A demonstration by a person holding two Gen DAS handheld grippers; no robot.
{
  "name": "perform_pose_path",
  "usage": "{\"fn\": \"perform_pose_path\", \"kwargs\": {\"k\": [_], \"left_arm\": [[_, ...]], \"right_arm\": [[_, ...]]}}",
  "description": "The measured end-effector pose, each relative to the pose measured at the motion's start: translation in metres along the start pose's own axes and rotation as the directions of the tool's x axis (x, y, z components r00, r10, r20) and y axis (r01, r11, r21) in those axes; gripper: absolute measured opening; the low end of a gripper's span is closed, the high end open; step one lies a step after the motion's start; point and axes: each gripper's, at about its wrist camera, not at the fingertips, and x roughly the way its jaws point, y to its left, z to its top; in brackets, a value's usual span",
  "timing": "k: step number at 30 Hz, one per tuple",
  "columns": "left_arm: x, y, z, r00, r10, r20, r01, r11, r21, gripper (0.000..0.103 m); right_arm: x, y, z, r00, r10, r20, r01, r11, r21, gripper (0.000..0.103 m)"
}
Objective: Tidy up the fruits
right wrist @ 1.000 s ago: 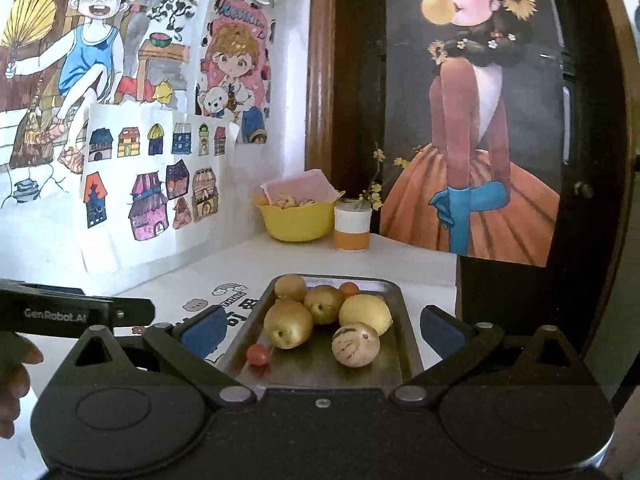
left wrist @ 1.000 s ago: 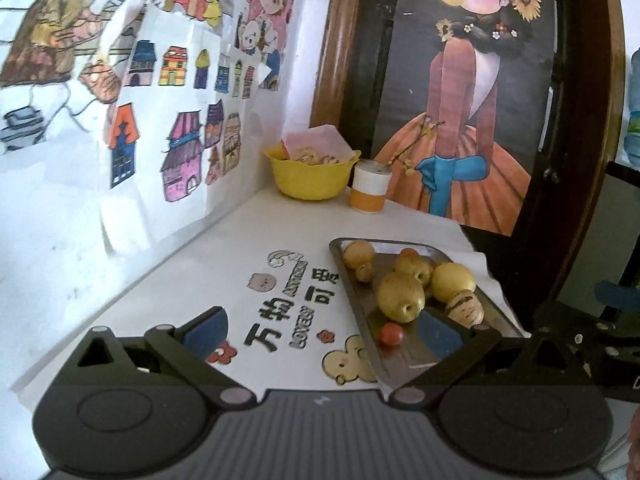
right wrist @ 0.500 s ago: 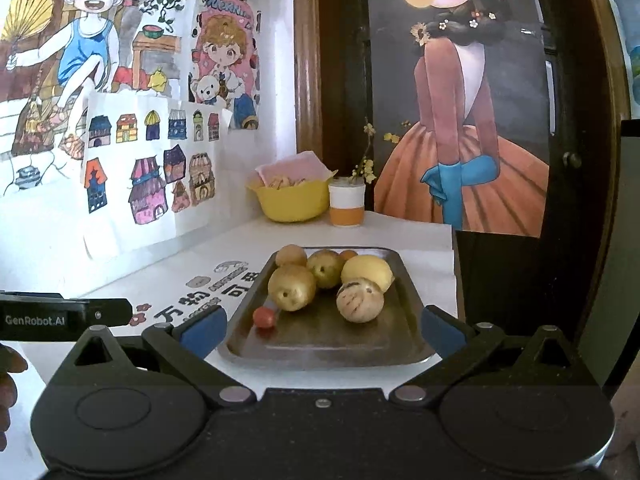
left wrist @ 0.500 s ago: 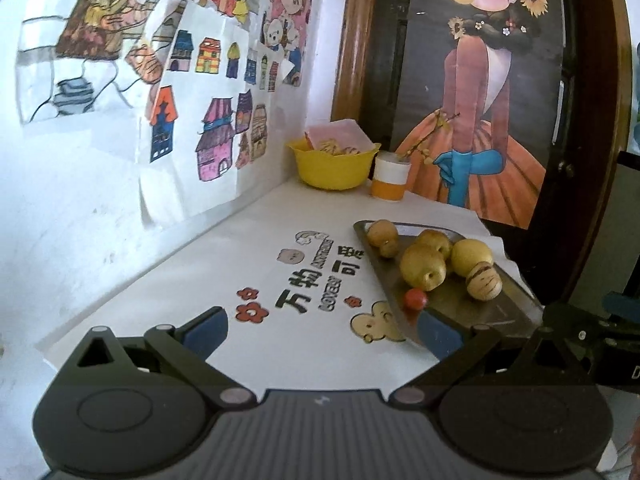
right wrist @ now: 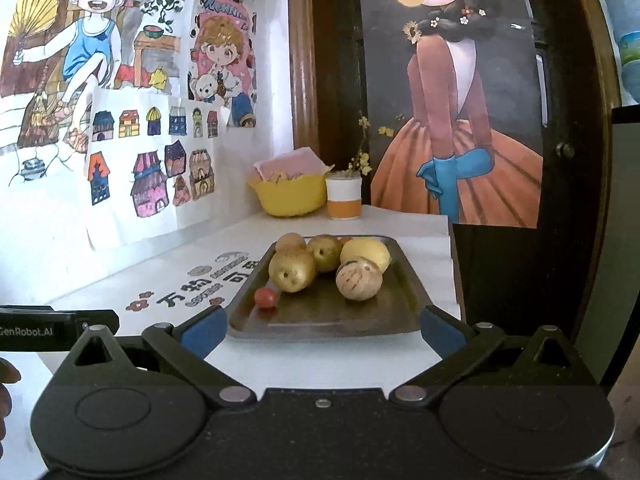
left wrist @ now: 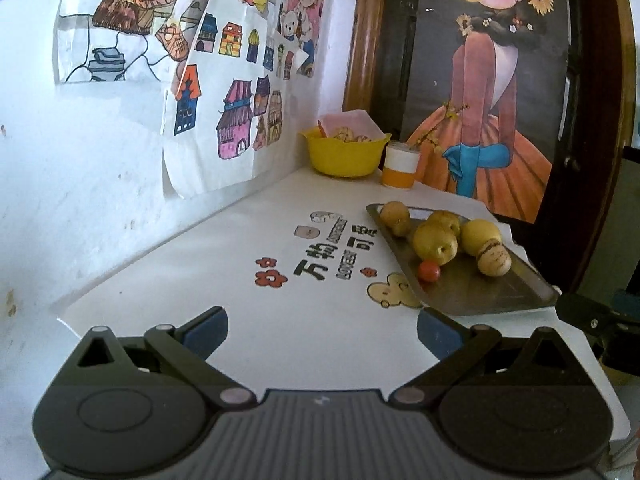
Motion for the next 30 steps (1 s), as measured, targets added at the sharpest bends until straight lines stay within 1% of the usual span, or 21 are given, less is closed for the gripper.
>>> {"fn": "perform_pose_path", "kwargs": {"k": [6, 15, 30], "left_arm": [[-0.005, 0.003, -0.006, 1.0, 0.005, 0.009, -0.005, 1.0, 0.006, 0.103], [-0.008, 0.007, -0.011, 1.0, 0.011, 0.028, -0.012, 1.0, 0.009, 0.103], [-0.01, 0.014, -0.02, 1.0, 0.024, 0.017, -0.024, 1.0, 0.007, 0.103]], "right_arm": [[-0.002, 0.003, -0.006, 1.0, 0.001, -0.002, -0.001, 1.0, -0.014, 0.102], [-0.002, 0.011, -0.013, 0.999, 0.03, -0.015, -0.03, 0.999, -0.034, 0.102], [0.001, 0.012, -0.014, 0.999, 0.026, -0.032, -0.027, 0.999, -0.029, 0.102]]}}
